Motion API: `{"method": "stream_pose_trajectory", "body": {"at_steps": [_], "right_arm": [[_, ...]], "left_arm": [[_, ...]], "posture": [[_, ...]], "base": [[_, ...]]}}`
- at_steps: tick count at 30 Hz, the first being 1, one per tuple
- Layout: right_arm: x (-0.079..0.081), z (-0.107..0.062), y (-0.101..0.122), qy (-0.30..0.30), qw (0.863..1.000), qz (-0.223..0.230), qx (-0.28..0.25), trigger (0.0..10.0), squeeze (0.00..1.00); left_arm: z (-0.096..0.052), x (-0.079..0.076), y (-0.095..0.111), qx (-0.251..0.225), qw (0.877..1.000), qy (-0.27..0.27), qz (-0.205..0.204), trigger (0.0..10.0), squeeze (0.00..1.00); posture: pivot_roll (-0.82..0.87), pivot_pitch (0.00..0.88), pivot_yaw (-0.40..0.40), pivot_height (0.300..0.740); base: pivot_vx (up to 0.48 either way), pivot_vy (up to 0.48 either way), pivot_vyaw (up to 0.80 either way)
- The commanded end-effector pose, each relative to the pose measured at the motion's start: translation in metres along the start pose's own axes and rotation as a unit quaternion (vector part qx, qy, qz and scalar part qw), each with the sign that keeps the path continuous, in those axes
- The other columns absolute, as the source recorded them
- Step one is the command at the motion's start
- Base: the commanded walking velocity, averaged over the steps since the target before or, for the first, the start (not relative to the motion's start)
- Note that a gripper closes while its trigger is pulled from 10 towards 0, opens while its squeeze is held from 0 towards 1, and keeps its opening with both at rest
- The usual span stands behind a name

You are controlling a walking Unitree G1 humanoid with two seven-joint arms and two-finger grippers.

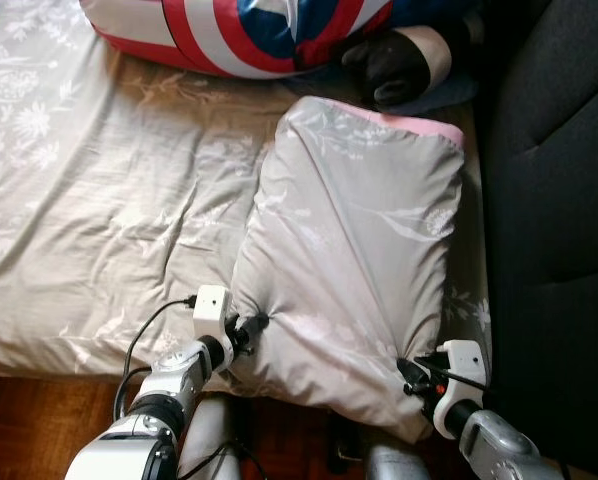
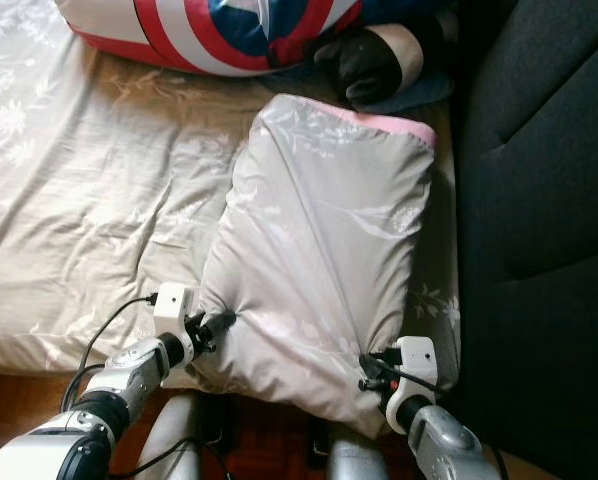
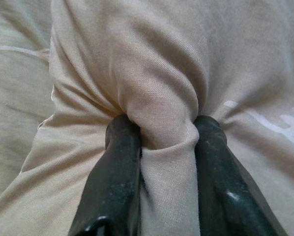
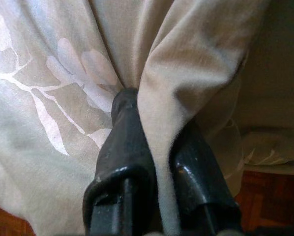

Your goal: Clean up the room

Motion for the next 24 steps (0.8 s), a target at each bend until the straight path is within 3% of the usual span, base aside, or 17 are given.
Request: {"method": "stream_pose_trajectory", "body": {"at_steps": [1, 8, 11, 14, 15, 16, 24], "right_arm": [[0.01, 0.0, -0.036, 0.011, 0.998, 0.022, 0.055, 0.0, 0.0], [-0.005, 0.017, -0.012, -0.028, 1.0, 0.008, 0.009, 0.0, 0.0], [-0.018, 0.017, 0.014, -0.06, 0.997, 0.007, -0.044, 0.0, 0.0], [-0.025, 0.018, 0.022, -0.076, 0.995, 0.008, -0.058, 0.2, 0.0], [-0.028, 0.017, 0.026, -0.086, 0.994, 0.005, -0.065, 4.4, 0.0], [-0.031, 0.017, 0.029, -0.093, 0.993, 0.004, -0.071, 10.0, 0.0], [-0.045, 0.013, 0.066, -0.134, 0.982, -0.004, -0.136, 10.0, 0.0]], "left_arm": [[-0.001, -0.011, -0.042, 0.05, 0.998, -0.018, -0.042, 0.0, 0.0], [0.001, -0.012, -0.024, 0.012, 0.998, -0.022, -0.055, 0.0, 0.0], [-0.001, -0.011, -0.008, -0.022, 0.998, -0.03, -0.056, 0.0, 0.0], [-0.001, -0.012, -0.002, -0.036, 0.997, -0.032, -0.059, 0.0, 0.0], [-0.002, -0.013, 0.001, -0.043, 0.997, -0.037, -0.057, 0.0, 0.0], [-0.002, -0.014, 0.004, -0.048, 0.997, -0.041, -0.055, 0.0, 0.0], [-0.007, -0.02, 0.023, -0.088, 0.995, -0.041, -0.035, 0.0, 0.0]], "posture": [[-0.12, 0.437, -0.075, 0.663], [-0.08, 0.35, -0.041, 0.663], [-0.07, 0.308, -0.026, 0.663], [-0.06, 0.284, -0.015, 0.663], [-0.05, 0.27, -0.011, 0.663], [-0.05, 0.266, -0.011, 0.663], [-0.04, 0.205, 0.009, 0.663]], "base": [[0.0, 0.0, 0.0], [0.0, 0.0, 0.0], [0.0, 0.0, 0.0], [0.0, 0.0, 0.0], [0.0, 0.0, 0.0], [0.0, 0.0, 0.0], [0.0, 0.0, 0.0]]}}
Point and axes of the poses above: a point about 5 cm out from each wrist's last joint towards the gripper, its own z axis pointing out of the wrist towards the gripper, its own y axis along the axis of the wrist's last joint, x = y × z, the point moved 5 cm from there along z, pointing out of the wrist towards the gripper, and after that the axes turned 12 degrees about -z, right-handed, at the moved point
